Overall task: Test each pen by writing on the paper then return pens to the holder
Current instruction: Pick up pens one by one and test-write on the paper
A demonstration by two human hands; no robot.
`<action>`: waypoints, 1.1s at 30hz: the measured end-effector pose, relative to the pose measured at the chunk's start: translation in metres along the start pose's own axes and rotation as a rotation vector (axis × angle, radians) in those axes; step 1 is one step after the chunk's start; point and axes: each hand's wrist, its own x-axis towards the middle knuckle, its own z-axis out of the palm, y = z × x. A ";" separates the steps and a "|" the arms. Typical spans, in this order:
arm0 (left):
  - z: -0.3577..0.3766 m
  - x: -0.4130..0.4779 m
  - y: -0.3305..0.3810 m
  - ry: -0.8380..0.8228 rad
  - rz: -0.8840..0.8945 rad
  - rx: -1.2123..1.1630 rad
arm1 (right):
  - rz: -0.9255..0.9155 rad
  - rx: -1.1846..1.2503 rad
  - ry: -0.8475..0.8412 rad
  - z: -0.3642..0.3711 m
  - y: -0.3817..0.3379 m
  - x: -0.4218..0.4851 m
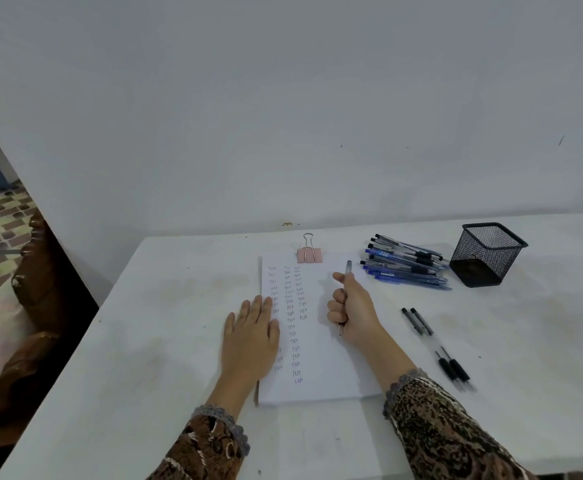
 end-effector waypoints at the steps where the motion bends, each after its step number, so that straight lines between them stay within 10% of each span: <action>1: 0.000 0.000 0.000 0.000 -0.001 0.003 | -0.002 -0.035 0.019 0.001 0.000 -0.001; 9: 0.001 0.001 0.001 0.004 -0.005 0.014 | -0.007 -0.236 0.057 -0.007 -0.019 -0.006; 15: 0.004 0.001 0.000 0.019 -0.009 0.025 | -0.318 -1.129 0.276 -0.054 -0.094 -0.002; 21: 0.005 0.002 0.000 0.036 -0.013 0.009 | 0.020 -1.846 0.230 -0.100 -0.117 -0.006; 27: 0.006 0.002 0.001 0.041 -0.025 0.027 | 0.236 -1.822 0.115 -0.105 -0.124 -0.013; 33: 0.005 0.002 0.001 0.045 -0.034 0.020 | -0.450 -1.825 0.279 -0.098 -0.118 0.027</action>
